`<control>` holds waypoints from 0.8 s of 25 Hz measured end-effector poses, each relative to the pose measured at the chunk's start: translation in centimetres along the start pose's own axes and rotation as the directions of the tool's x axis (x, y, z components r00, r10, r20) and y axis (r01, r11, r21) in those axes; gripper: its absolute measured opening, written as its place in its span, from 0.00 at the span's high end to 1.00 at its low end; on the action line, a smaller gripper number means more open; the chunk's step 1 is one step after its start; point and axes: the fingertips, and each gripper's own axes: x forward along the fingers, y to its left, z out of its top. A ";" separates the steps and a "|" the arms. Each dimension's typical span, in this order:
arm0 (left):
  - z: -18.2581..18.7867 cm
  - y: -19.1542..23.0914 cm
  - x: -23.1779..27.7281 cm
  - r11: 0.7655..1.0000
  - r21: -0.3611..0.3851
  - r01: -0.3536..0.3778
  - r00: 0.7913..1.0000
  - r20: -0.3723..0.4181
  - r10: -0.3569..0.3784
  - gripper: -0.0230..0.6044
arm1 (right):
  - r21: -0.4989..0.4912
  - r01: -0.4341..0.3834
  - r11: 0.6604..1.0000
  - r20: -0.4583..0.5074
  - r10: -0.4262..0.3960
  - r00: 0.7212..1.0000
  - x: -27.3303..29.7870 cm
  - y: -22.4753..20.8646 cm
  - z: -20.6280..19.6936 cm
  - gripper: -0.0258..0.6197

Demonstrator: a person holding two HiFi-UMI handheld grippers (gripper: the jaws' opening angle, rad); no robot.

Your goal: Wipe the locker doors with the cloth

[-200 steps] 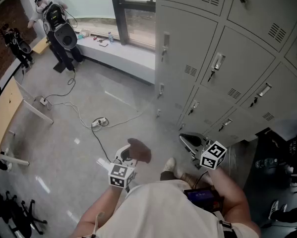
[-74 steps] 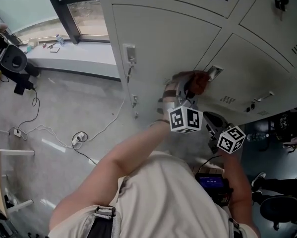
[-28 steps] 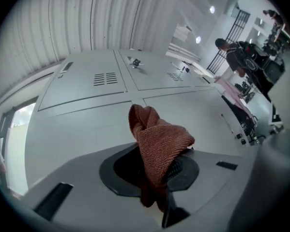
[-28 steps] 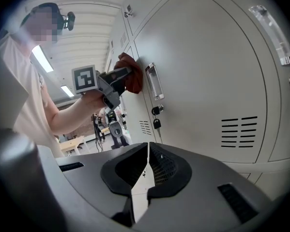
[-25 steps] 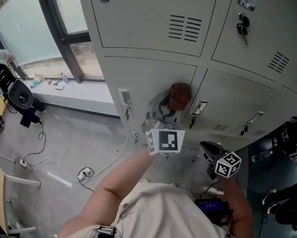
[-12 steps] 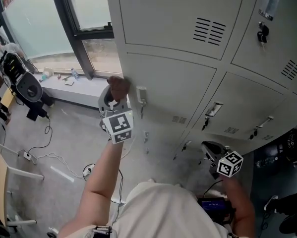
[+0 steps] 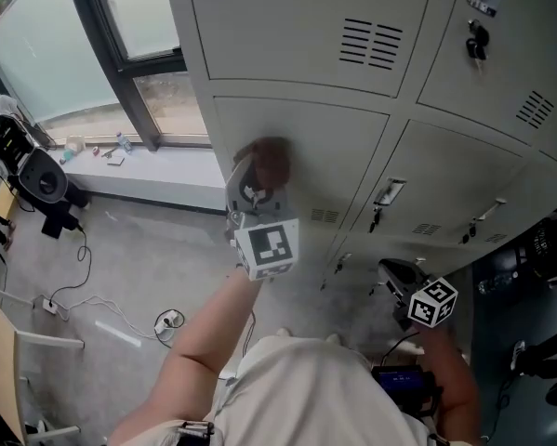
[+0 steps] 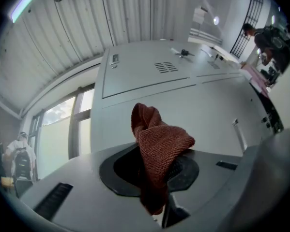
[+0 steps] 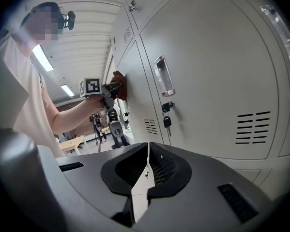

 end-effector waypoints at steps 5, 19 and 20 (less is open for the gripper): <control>3.6 -9.6 0.6 0.982 0.044 0.183 0.978 0.091 -0.186 0.85 | 0.020 0.048 0.999 0.031 -0.048 0.998 -2.3 -1.3 0.1 0.93; 8.1 -6.1 1.4 0.985 0.107 0.139 0.962 0.223 -0.160 0.85 | 0.027 0.054 0.998 0.059 -0.055 0.997 -3.4 -3.2 1.3 0.93; 6.7 -4.5 1.2 0.987 0.115 0.111 0.970 0.204 -0.133 0.85 | 0.023 0.046 0.999 0.056 -0.048 0.997 -3.0 -3.2 1.3 0.93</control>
